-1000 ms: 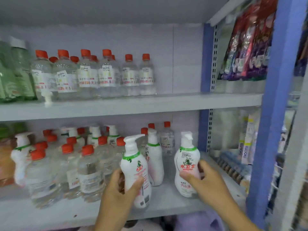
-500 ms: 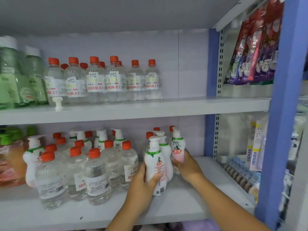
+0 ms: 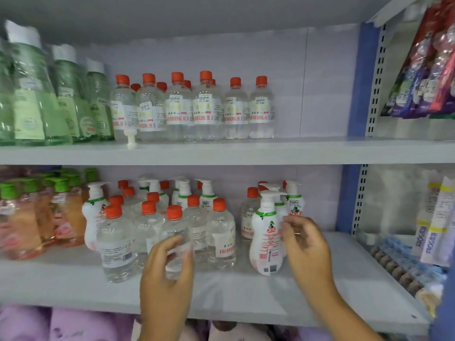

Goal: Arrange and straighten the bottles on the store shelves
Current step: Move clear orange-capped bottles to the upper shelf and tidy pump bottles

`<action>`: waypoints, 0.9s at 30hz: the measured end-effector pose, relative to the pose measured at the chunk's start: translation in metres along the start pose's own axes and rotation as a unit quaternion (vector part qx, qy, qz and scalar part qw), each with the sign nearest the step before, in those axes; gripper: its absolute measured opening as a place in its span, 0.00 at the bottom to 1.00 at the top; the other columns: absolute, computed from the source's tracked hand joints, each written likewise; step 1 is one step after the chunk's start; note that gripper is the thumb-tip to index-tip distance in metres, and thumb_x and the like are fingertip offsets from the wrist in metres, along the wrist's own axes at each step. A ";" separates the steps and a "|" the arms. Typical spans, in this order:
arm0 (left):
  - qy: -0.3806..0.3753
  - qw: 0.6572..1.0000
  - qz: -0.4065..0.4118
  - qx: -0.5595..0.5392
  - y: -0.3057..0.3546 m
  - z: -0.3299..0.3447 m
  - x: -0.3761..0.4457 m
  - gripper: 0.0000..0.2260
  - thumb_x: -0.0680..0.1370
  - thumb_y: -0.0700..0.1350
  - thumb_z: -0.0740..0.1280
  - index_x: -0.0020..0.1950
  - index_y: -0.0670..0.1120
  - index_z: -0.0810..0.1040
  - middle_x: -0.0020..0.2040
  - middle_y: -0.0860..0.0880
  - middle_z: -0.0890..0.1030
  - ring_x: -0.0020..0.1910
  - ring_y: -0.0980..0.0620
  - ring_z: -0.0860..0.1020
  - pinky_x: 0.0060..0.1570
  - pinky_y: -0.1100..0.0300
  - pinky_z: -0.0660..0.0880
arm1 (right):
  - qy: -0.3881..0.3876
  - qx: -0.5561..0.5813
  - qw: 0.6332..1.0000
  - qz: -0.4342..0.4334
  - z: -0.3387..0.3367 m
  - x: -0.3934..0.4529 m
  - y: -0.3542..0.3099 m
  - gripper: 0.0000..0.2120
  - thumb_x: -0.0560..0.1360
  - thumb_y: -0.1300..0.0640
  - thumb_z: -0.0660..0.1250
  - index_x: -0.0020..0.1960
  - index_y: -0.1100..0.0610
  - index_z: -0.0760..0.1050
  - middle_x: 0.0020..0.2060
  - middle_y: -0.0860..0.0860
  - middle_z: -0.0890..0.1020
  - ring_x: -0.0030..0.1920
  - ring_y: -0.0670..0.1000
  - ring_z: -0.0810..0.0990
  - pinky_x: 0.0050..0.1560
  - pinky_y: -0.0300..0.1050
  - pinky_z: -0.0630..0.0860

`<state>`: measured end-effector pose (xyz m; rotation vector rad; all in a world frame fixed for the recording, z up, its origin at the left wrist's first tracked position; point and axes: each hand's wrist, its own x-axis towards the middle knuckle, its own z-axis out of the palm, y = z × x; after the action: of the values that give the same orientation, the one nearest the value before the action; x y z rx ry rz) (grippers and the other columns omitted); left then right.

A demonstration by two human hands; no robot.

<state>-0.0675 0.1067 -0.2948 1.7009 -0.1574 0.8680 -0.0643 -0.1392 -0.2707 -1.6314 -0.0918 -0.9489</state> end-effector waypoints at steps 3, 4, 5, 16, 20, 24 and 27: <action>0.016 0.999 -0.030 0.043 -0.018 -0.016 0.018 0.19 0.78 0.49 0.73 0.67 0.59 0.74 0.62 0.62 0.76 0.61 0.53 0.78 0.62 0.49 0.77 | -0.130 0.001 0.991 0.013 0.052 -0.015 -0.023 0.12 0.79 0.53 0.69 0.55 0.35 0.79 0.55 0.39 0.84 0.56 0.40 0.83 0.56 0.35 0.79; -0.006 0.997 -0.041 0.059 -0.021 -0.016 0.022 0.23 0.78 0.48 0.74 0.72 0.55 0.72 0.65 0.58 0.75 0.65 0.52 0.77 0.65 0.47 0.76 | -0.169 -0.011 0.985 0.030 0.069 -0.015 -0.024 0.14 0.79 0.52 0.68 0.59 0.33 0.78 0.58 0.38 0.82 0.59 0.39 0.81 0.59 0.37 0.79; -0.028 0.996 -0.041 0.079 -0.024 -0.015 0.024 0.28 0.78 0.49 0.74 0.75 0.53 0.69 0.68 0.55 0.74 0.68 0.51 0.75 0.68 0.48 0.74 | -0.195 -0.040 0.979 0.051 0.085 -0.012 -0.023 0.17 0.79 0.51 0.68 0.65 0.34 0.75 0.63 0.37 0.79 0.64 0.41 0.78 0.63 0.41 0.77; -0.099 0.985 -0.018 0.141 -0.044 0.003 0.034 0.36 0.72 0.58 0.78 0.76 0.53 0.67 0.64 0.54 0.74 0.62 0.56 0.75 0.58 0.59 0.75 | -0.162 -0.159 0.971 0.080 0.123 -0.026 -0.003 0.39 0.74 0.36 0.70 0.79 0.44 0.57 0.73 0.45 0.71 0.72 0.50 0.72 0.69 0.52 0.74; -0.180 0.978 -0.088 0.051 -0.065 0.002 0.025 0.31 0.69 0.56 0.80 0.66 0.66 0.68 0.58 0.65 0.81 0.56 0.66 0.80 0.48 0.69 0.74 | -0.127 -0.077 0.987 0.065 0.099 -0.060 -0.005 0.39 0.69 0.33 0.69 0.76 0.34 0.57 0.70 0.32 0.71 0.69 0.35 0.71 0.65 0.39 0.72; -0.190 0.973 -0.131 0.030 -0.068 0.004 0.033 0.29 0.67 0.61 0.80 0.62 0.67 0.70 0.54 0.67 0.81 0.50 0.73 0.78 0.45 0.70 0.72 | -0.159 -0.029 0.978 0.130 0.077 -0.070 -0.001 0.42 0.65 0.46 0.80 0.73 0.32 0.64 0.67 0.36 0.78 0.67 0.38 0.77 0.69 0.47 0.75; -0.184 0.972 -0.142 0.035 -0.062 0.001 0.036 0.26 0.65 0.62 0.81 0.58 0.67 0.72 0.50 0.67 0.82 0.47 0.73 0.79 0.42 0.71 0.72 | -0.182 -0.064 0.969 0.153 0.066 -0.068 -0.006 0.36 0.60 0.43 0.81 0.65 0.31 0.71 0.59 0.32 0.82 0.59 0.34 0.81 0.64 0.46 0.78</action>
<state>-0.0084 0.1378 -0.3215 1.8831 -0.1287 0.3460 -0.0784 -0.0518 -0.3064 -1.8621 -0.0274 -0.4210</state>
